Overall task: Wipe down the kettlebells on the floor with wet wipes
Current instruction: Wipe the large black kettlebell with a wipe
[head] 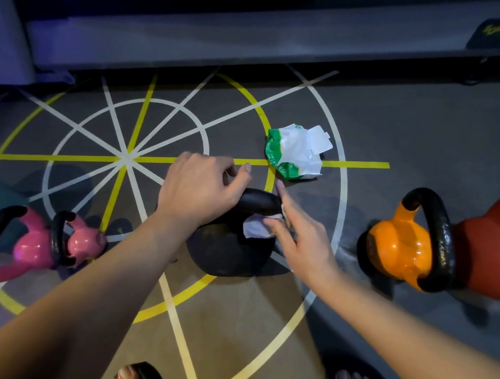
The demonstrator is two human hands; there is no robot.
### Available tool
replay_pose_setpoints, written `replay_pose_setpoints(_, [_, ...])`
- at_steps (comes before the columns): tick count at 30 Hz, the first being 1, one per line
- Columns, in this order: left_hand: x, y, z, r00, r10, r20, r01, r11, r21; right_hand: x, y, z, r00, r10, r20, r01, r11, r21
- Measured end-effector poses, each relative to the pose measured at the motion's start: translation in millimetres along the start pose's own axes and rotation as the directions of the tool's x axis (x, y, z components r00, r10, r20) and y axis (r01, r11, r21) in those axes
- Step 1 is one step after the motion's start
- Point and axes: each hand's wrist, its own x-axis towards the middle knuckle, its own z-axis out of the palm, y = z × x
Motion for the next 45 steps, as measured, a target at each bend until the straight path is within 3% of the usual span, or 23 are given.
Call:
replay_pose_setpoints(3, [-0.5, 1.0, -0.9, 1.000, -0.005, -0.007, 0.005, 1.000, -0.005, -5.9, -5.6, 11.7, 0.995, -0.013, -0.103, 0.007, 0.998, -0.057])
replay_pose_setpoints(6, [-0.3, 0.3, -1.3, 1.000, -0.008, 0.000, 0.008, 1.000, -0.003, -4.2, -2.5, 12.4, 0.989, -0.088, -0.119, 0.076, 0.992, -0.101])
replay_pose_setpoints(12, [-0.4, 0.2, 0.2, 1.000, -0.011, -0.001, 0.011, 1.000, -0.003, 6.4, -20.1, 8.4, 0.979, -0.096, -0.180, 0.101, 0.995, 0.018])
replay_pose_setpoints(15, [-0.3, -0.4, 0.5, 1.000, -0.013, 0.001, 0.013, 1.000, -0.009, 8.8, -23.9, 3.6, 0.992, -0.036, -0.122, 0.051, 0.991, 0.124])
replay_pose_setpoints(18, [-0.7, 0.0, 0.9, 1.000, -0.024, -0.003, 0.024, 1.000, -0.005, 6.5, -18.7, -16.0, 0.999, 0.000, 0.047, -0.012, 0.963, 0.269])
replay_pose_setpoints(22, [-0.5, -1.0, 1.1, 1.000, -0.028, 0.009, 0.028, 1.000, -0.002, 16.6, -14.3, -28.3, 0.991, -0.025, 0.130, -0.010, 0.966, 0.260])
replay_pose_setpoints(29, [-0.7, -1.2, 0.8, 0.999, -0.036, 0.018, 0.036, 0.999, -0.002, 29.0, -19.6, -33.2, 0.999, -0.026, -0.029, 0.033, 0.960, 0.277])
replay_pose_setpoints(33, [-0.3, -1.0, 1.4, 0.999, -0.042, 0.025, 0.042, 0.999, 0.000, 40.3, -27.9, -25.3, 0.986, -0.110, -0.127, 0.117, 0.992, 0.053])
replay_pose_setpoints(35, [-0.5, -1.2, 0.8, 0.998, -0.048, 0.029, 0.049, 0.999, -0.003, 40.6, -29.5, -17.8, 0.983, -0.021, -0.184, 0.031, 0.998, 0.051])
replay_pose_setpoints(38, [0.0, -1.0, 0.7, 0.998, -0.057, 0.032, 0.058, 0.998, -0.009, 35.3, -30.3, -10.6, 0.972, 0.115, -0.206, -0.069, 0.973, 0.219])
replay_pose_setpoints(41, [0.1, -0.8, 1.3, 0.998, -0.054, 0.037, 0.055, 0.998, -0.008, 25.2, -23.7, -15.0, 0.985, 0.084, -0.150, -0.040, 0.961, 0.274])
replay_pose_setpoints(45, [0.7, -1.6, 0.2, 0.997, -0.069, 0.040, 0.069, 0.998, -0.010, 22.9, -9.7, -32.1, 0.989, -0.107, 0.106, 0.100, 0.993, 0.067])
